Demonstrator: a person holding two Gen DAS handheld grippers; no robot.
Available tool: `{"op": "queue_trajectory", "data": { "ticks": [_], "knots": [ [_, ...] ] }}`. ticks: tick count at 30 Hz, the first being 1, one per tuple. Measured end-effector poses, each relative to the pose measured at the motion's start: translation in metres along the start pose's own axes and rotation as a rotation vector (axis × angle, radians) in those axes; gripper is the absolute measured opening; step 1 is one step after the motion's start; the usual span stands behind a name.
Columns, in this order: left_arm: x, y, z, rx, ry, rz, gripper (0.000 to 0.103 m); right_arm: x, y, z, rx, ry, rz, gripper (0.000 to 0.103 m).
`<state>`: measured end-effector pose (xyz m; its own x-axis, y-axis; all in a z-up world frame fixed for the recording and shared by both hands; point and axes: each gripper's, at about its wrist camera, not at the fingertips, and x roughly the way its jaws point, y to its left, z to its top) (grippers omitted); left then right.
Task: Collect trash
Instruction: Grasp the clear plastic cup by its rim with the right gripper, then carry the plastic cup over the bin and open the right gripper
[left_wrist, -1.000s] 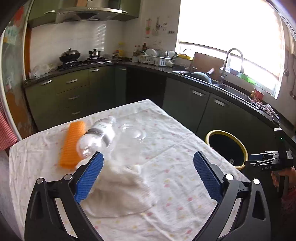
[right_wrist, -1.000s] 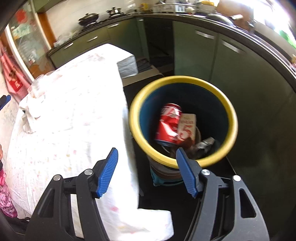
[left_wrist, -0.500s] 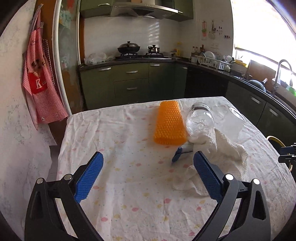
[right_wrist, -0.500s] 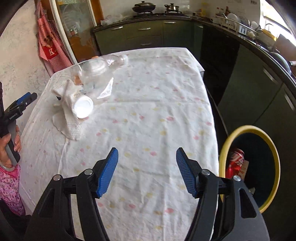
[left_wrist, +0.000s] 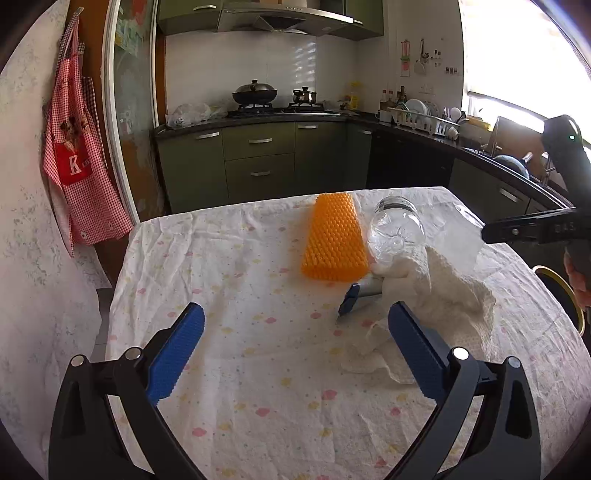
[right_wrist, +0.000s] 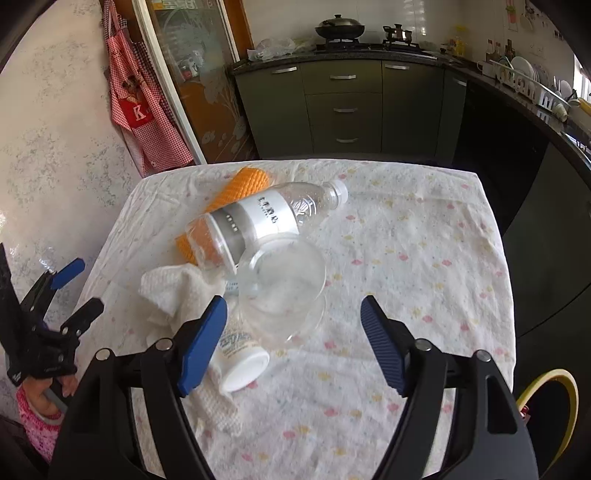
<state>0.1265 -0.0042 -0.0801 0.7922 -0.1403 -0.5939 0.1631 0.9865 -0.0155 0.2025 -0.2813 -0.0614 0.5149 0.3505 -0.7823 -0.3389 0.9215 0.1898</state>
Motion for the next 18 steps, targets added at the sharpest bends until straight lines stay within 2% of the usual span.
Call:
{"op": "queue_trajectory", "data": {
  "ticks": [5,12,15,16,18],
  "knots": [
    [0.001,0.0,-0.002,-0.021,0.006,-0.027,0.098,0.025,-0.002,0.008,0.018,0.044,0.013,0.071],
    [0.001,-0.002,-0.003,-0.017,0.011,-0.025,0.098,0.034,0.003,0.01,0.019,0.039,0.012,0.071],
    [0.002,-0.003,-0.003,-0.016,0.015,-0.024,0.098,0.036,0.004,0.01,0.015,0.045,0.009,0.062],
    [0.002,-0.003,-0.003,-0.015,0.016,-0.023,0.098,0.036,0.005,0.011,0.014,0.047,0.009,0.056],
    [0.003,-0.004,-0.004,-0.014,0.018,-0.024,0.098,0.035,0.005,0.011,0.011,0.042,0.009,0.052]
  ]
}}
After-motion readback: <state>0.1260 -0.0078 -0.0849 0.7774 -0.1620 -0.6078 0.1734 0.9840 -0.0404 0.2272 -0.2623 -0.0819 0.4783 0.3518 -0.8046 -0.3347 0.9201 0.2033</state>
